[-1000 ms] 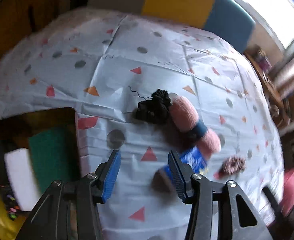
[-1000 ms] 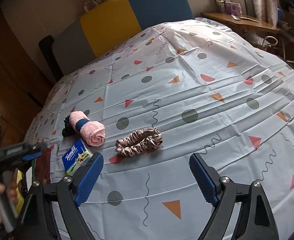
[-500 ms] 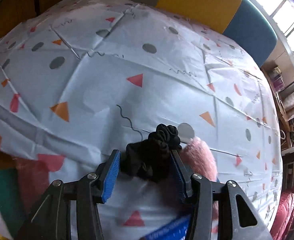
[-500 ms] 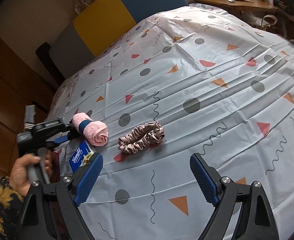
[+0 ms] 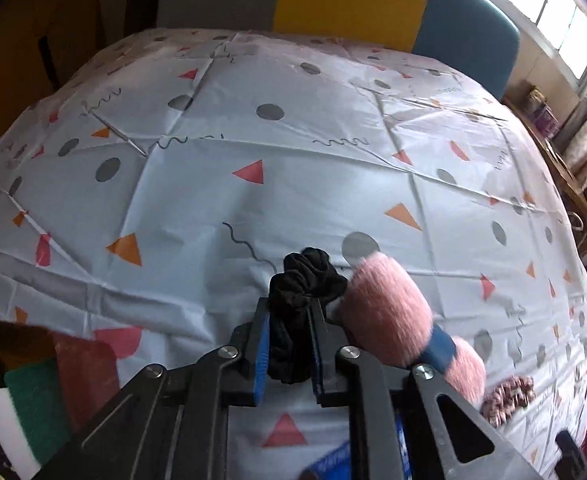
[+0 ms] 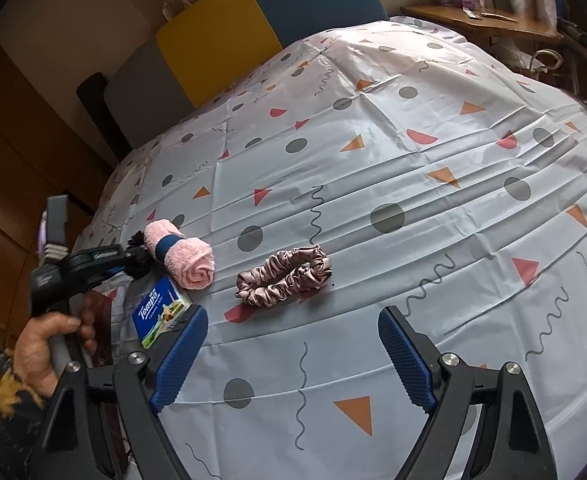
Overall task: Organize soft objects
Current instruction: 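Grasp the black scrunchie with the left tool and lift it, then grasp the pink rolled towel with the right tool while the left holds the scrunchie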
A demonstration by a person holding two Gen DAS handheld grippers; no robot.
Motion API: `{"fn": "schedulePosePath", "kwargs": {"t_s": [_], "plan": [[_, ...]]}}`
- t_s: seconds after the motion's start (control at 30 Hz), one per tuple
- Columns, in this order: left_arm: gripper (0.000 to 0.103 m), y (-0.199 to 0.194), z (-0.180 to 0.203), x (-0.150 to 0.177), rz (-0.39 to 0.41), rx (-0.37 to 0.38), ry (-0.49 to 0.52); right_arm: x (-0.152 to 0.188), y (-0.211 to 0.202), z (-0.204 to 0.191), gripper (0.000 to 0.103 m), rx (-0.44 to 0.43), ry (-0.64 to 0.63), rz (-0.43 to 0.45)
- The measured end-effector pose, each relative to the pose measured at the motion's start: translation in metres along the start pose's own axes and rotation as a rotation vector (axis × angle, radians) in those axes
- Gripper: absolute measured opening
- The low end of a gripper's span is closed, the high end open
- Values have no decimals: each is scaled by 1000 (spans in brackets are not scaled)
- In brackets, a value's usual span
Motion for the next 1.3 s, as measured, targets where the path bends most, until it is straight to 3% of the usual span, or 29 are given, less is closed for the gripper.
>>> {"fn": "schedulePosePath", "kwargs": {"t_s": [0.4,0.63,0.83,0.9,0.97,1.07,1.3], "plan": [[15,-72,32,59,10,64,87,-4,0,20,88,27,70,7],[15,-101,63,125,-31,122,193,-5,-3,30,88,35,109,13],[16,-89,73,184,-97,154,222,-3,-5,30,88,44,97,15],[25,-81,73,193,-106,165,203,-3,-4,30,88,50,96,12],[35,-72,72,200,-110,172,189,-2,-2,31,88,57,94,5],[42,-70,75,204,-86,187,194,-2,0,32,88,58,95,-4],[43,-63,83,204,-34,140,292,-2,4,32,88,73,86,-11]]}}
Point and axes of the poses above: each gripper's, at about its wrist camera, not at the fingertips, and y roughly the way its jaws point, z to its right, x to its underside, the point moved 5 cm from there along y, roughly the way its jaws point, and after that the axes turned 8 degrees about x, right-handed, at the moved point
